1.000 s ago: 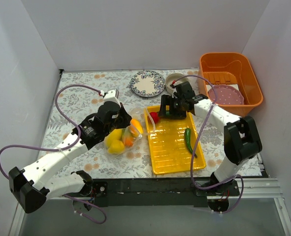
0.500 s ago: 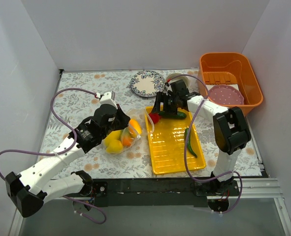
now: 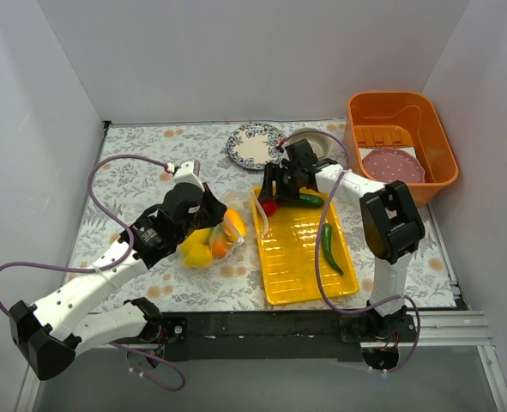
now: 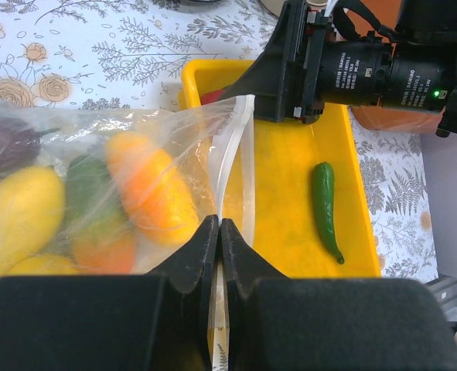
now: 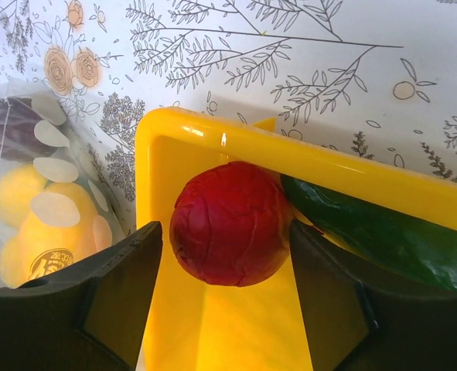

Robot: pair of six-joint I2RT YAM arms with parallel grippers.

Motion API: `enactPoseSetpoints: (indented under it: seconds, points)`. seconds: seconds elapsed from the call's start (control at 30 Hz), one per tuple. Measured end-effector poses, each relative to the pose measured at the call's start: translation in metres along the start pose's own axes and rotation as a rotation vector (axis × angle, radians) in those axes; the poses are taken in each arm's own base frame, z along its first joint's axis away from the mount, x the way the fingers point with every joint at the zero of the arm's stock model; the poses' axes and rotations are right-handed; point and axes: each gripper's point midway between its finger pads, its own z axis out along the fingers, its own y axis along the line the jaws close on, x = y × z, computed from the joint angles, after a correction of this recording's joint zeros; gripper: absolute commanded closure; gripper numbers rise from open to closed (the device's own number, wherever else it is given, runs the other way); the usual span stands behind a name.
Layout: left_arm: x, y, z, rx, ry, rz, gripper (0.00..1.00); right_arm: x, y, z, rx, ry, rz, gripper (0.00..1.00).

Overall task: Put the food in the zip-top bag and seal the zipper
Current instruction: Pick up the fake fruit from the bin.

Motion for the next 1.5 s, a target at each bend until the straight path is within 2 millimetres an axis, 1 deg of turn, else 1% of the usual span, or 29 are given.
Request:
enactPoseSetpoints:
  seconds: [0.07, 0.1, 0.27, 0.43, 0.53, 0.6, 0.67, 0.73, 0.8, 0.87, 1.0, 1.27, 1.37, 1.5]
  points:
    - [0.0, 0.001, 0.0, 0.0, 0.0, 0.0, 0.99, 0.001, 0.0, 0.001, 0.004, 0.003, -0.007, 0.32]
    - [0.001, 0.001, 0.0, -0.001, 0.001, 0.0, 0.99, 0.003, 0.0, 0.002, 0.006, 0.007, -0.008, 0.36]
    - [0.001, 0.001, 0.0, -0.001, 0.0, 0.0, 0.99, 0.005, -0.001, 0.001, 0.007, 0.002, -0.012, 0.39]
    - [0.001, 0.002, 0.0, -0.003, 0.0, 0.001, 0.99, 0.019, -0.007, -0.013, 0.031, -0.001, -0.015, 0.4]
    - [0.001, 0.002, 0.0, -0.005, -0.002, 0.0, 0.98, 0.032, -0.014, -0.025, 0.06, -0.002, -0.019, 0.39]
    - [0.001, 0.002, 0.0, -0.005, -0.003, 0.001, 0.98, 0.037, -0.017, -0.031, 0.075, -0.005, -0.025, 0.35]
    - [0.001, 0.002, 0.0, -0.005, -0.003, 0.001, 0.98, 0.043, -0.022, -0.038, 0.099, -0.008, -0.029, 0.25]
    - [0.001, 0.002, 0.0, -0.005, -0.003, 0.001, 0.98, 0.051, -0.028, -0.045, 0.126, -0.005, -0.033, 0.22]
    - [0.001, 0.002, 0.0, -0.005, -0.003, 0.002, 0.98, 0.061, -0.034, -0.051, 0.147, 0.008, -0.04, 0.15]
    - [0.001, 0.002, 0.0, -0.004, -0.003, 0.002, 0.98, 0.069, -0.037, -0.056, 0.156, 0.012, -0.041, 0.1]
    - [0.001, 0.002, 0.0, -0.001, 0.0, 0.003, 0.98, 0.076, -0.038, -0.064, 0.156, 0.007, -0.044, 0.09]
    - [0.002, 0.001, 0.0, 0.002, 0.006, 0.005, 0.98, 0.073, -0.037, -0.067, 0.155, -0.009, -0.054, 0.09]
    - [0.003, 0.001, 0.0, 0.003, 0.007, 0.005, 0.98, 0.072, -0.036, -0.067, 0.156, -0.012, -0.053, 0.07]
    - [0.003, 0.0, 0.0, 0.005, 0.009, 0.005, 0.98, 0.066, -0.033, -0.067, 0.145, -0.032, -0.052, 0.06]
